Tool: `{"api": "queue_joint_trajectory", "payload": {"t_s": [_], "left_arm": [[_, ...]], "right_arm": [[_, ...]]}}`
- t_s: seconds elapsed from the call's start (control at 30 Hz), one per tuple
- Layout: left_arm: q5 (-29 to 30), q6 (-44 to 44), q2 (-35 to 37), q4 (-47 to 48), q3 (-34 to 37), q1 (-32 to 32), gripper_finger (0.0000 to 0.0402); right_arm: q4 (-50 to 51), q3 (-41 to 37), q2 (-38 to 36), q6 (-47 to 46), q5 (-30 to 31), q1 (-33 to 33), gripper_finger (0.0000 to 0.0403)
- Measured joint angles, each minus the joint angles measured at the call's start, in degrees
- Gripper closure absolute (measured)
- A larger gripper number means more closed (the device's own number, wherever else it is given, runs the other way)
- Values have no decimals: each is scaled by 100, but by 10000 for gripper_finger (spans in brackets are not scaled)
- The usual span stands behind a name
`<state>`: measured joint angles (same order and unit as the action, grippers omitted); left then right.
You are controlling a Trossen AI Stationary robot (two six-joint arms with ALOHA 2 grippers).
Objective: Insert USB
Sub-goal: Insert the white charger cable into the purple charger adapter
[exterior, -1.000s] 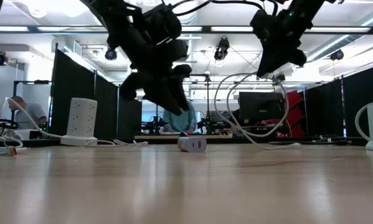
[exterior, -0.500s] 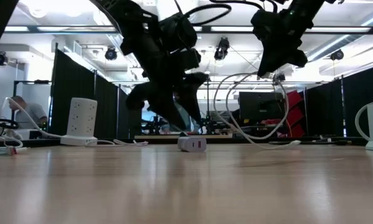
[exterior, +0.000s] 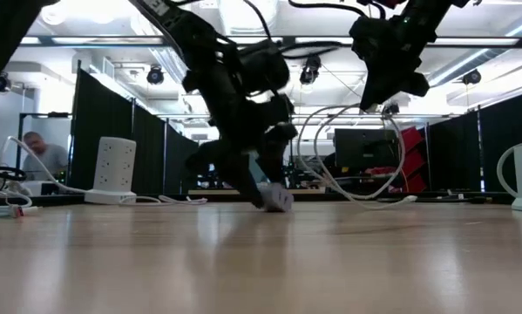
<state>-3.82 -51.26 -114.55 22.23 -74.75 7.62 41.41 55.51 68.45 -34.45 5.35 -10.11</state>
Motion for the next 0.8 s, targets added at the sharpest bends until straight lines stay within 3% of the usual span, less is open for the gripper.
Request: {"api": "queue_joint_trajectory", "payload": {"t_s": [0.17,0.8], "left_arm": [[10,-47,-259,342,-306,0,159],[49,230,-119,1258,-810,-1,198]], "right_arm": [[4,0,0,-74,-98,11,389],[0,-7,0,133,-88,9,389]]}}
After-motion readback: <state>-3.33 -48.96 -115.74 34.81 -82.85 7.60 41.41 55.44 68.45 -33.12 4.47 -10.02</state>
